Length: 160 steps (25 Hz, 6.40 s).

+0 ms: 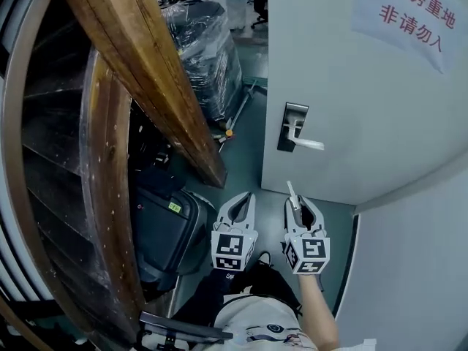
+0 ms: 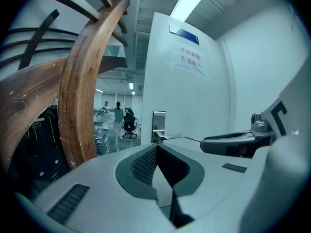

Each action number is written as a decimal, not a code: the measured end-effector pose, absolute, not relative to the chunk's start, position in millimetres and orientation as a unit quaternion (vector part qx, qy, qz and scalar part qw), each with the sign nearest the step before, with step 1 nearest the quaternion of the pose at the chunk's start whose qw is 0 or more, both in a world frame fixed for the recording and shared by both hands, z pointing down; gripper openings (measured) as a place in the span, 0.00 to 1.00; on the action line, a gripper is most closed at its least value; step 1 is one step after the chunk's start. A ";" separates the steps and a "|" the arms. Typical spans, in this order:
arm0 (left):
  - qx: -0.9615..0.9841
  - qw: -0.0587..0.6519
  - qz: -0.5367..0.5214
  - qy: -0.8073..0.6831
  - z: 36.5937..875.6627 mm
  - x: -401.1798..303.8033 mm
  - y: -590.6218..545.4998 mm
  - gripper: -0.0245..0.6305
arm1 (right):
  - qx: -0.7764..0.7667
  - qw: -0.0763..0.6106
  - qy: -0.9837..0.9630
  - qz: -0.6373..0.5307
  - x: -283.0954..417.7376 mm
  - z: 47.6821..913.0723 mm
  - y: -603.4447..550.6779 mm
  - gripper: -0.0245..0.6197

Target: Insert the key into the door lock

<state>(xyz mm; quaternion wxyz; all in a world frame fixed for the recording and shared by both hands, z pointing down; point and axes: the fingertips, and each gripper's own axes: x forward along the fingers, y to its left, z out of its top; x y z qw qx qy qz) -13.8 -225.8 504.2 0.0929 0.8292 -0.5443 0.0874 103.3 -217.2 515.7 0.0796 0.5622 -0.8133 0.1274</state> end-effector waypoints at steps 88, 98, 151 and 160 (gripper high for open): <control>0.821 0.133 0.094 -0.547 664.2 -73.5 -319.3 0.04 | 0.700 0.068 -0.703 0.105 114.1 653.2 -444.0 0.22; 0.838 0.119 0.077 -0.528 545.2 -50.3 -311.4 0.04 | 0.655 0.063 -0.744 0.116 110.2 559.3 -305.2 0.11; 0.872 0.015 0.017 -0.488 380.1 -11.0 -301.5 0.04 | 0.593 -0.021 -0.805 0.024 86.9 370.8 -267.2 0.05; 0.871 0.016 0.020 -0.490 382.1 -13.1 -299.4 0.04 | 0.595 -0.021 -0.803 0.026 87.0 373.2 -264.5 0.05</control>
